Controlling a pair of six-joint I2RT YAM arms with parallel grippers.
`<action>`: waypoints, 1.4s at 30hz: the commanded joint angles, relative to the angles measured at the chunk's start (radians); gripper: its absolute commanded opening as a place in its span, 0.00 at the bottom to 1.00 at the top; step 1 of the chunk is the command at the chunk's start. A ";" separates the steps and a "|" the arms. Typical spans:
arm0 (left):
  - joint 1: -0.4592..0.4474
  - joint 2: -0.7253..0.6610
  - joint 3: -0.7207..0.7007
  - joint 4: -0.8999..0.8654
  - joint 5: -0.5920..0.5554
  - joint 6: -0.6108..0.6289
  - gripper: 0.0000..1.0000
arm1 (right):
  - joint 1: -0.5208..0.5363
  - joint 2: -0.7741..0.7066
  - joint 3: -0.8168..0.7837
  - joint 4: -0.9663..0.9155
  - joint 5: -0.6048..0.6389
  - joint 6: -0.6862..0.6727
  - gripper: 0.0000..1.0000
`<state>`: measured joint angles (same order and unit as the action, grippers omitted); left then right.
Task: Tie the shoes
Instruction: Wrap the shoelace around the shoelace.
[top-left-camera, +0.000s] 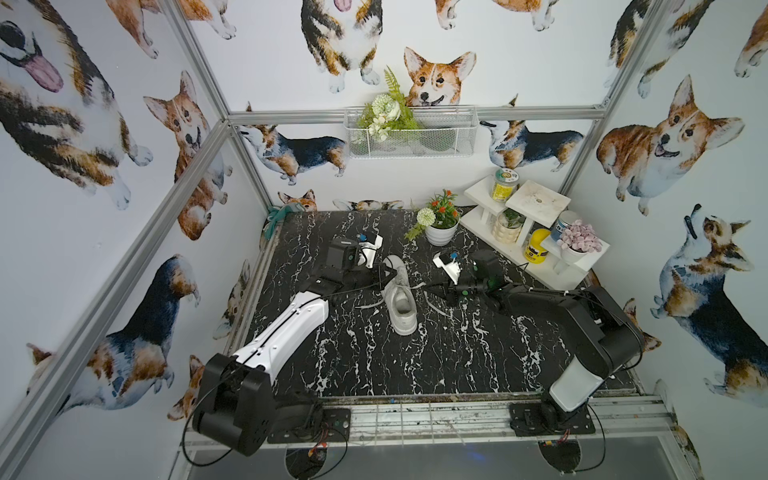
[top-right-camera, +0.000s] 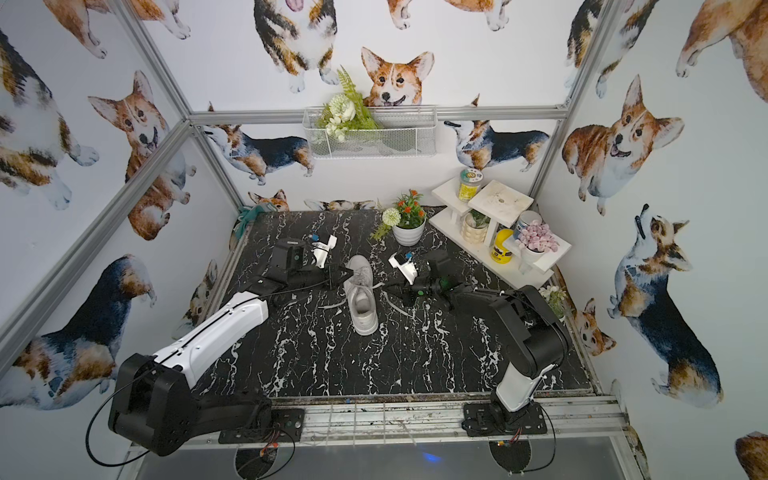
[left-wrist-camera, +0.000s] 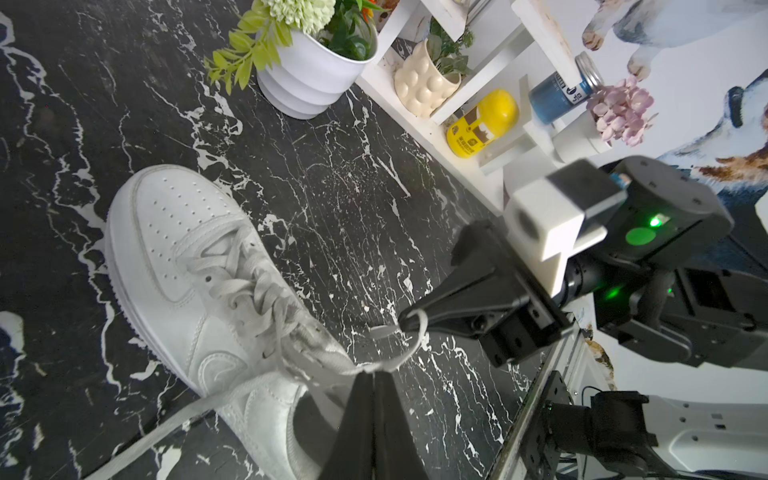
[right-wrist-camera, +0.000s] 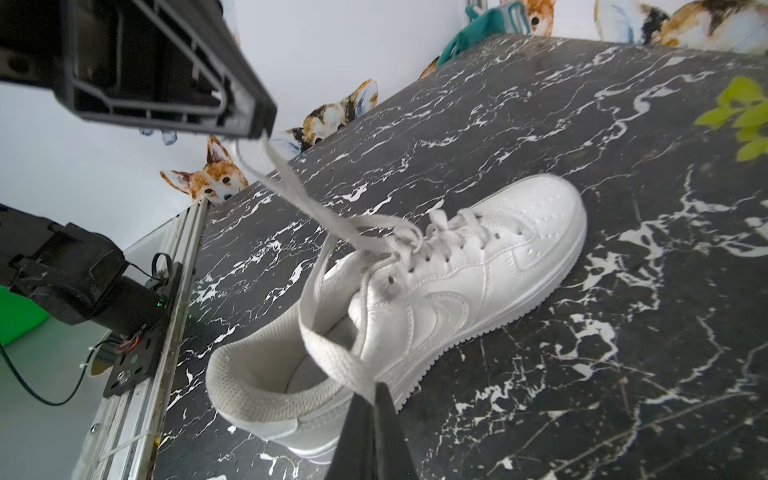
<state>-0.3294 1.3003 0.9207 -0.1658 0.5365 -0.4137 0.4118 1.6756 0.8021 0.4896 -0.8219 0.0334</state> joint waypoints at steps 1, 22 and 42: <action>-0.003 -0.035 -0.020 -0.036 -0.033 0.023 0.00 | -0.021 0.002 0.007 0.105 -0.039 0.123 0.00; -0.109 -0.078 -0.215 0.008 -0.147 -0.050 0.00 | 0.027 0.140 0.219 -0.066 0.032 0.163 0.00; -0.200 0.013 -0.158 0.090 -0.107 -0.081 0.08 | 0.030 0.163 0.259 -0.116 0.064 0.139 0.00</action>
<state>-0.5198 1.3029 0.7349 -0.1089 0.4244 -0.4961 0.4385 1.8351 1.0542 0.3851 -0.7666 0.1932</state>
